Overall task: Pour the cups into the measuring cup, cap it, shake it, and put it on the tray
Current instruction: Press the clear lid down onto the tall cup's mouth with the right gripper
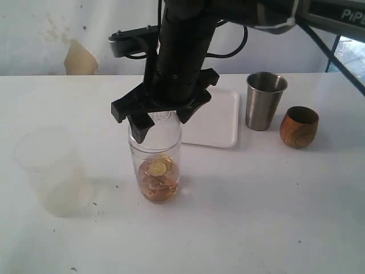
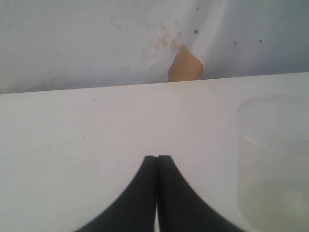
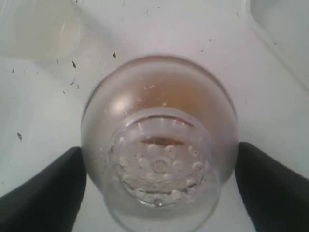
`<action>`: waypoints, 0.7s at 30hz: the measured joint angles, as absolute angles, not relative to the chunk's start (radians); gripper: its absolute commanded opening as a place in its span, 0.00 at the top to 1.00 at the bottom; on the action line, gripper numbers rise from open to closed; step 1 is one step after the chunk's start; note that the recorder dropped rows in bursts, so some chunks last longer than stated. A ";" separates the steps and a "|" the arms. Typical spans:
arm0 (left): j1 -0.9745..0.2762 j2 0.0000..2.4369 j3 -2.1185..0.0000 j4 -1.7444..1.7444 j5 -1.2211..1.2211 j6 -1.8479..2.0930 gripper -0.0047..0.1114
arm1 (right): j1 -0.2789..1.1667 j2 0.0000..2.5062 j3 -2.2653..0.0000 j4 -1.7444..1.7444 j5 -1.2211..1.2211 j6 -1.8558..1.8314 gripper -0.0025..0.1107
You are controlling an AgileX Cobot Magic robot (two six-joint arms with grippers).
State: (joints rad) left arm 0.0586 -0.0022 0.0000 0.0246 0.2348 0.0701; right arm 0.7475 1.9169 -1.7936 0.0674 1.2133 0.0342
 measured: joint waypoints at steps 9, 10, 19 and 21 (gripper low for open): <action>0.059 -0.002 0.000 0.025 0.235 0.070 0.96 | 0.748 1.917 -1.794 0.067 1.211 0.030 0.35; 0.059 -0.002 0.000 0.025 0.235 0.070 0.96 | 0.748 1.917 -1.794 0.067 1.211 0.022 0.31; 0.059 -0.002 0.000 0.025 0.235 0.070 0.96 | 0.748 1.917 -1.794 0.065 1.211 0.000 0.09; 0.059 -0.002 0.000 0.025 0.235 0.070 0.96 | 0.748 1.917 -1.794 0.065 1.211 -0.006 0.09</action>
State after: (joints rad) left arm 0.0586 -0.0022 0.0000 0.0246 0.2348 0.0701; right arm 0.7475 1.9169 -1.7936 0.0651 1.2115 -0.0062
